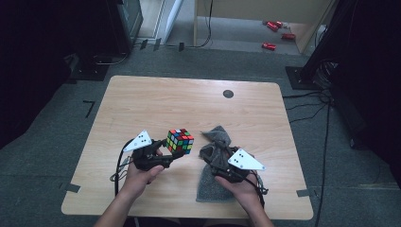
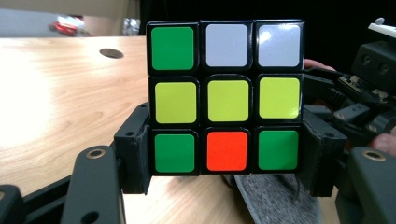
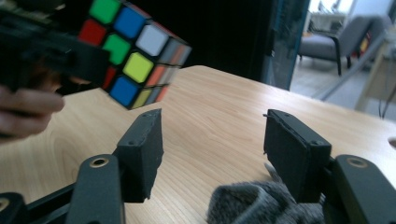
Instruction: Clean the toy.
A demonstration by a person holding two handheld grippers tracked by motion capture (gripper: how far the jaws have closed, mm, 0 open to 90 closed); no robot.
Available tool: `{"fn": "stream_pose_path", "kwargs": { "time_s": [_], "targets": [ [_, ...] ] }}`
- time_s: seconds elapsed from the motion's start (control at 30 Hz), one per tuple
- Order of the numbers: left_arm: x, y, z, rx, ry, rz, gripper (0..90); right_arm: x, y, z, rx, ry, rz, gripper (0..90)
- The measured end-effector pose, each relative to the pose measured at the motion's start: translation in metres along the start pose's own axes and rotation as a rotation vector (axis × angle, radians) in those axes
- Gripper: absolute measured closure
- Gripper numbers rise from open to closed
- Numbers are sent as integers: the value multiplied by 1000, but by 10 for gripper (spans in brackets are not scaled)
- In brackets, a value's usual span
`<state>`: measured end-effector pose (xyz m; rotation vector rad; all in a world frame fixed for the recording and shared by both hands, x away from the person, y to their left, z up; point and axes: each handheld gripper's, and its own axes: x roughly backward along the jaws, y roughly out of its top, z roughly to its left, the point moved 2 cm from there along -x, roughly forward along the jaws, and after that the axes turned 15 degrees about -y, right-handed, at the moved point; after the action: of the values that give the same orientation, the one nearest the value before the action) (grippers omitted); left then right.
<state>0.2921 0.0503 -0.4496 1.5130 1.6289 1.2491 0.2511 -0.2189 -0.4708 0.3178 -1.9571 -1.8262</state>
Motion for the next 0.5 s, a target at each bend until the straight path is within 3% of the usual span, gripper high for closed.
{"fn": "stream_pose_path", "kwargs": {
  "time_s": [0.33, 0.5],
  "targets": [
    [-8, -2, 4, 70, -110, 94, 347, -4, -6, 24, 238, 45, -91, 281],
    [-11, -3, 5, 117, -150, 125, 348, -5, -10, 29, 317, 44, -121, 262]
  ]
}}
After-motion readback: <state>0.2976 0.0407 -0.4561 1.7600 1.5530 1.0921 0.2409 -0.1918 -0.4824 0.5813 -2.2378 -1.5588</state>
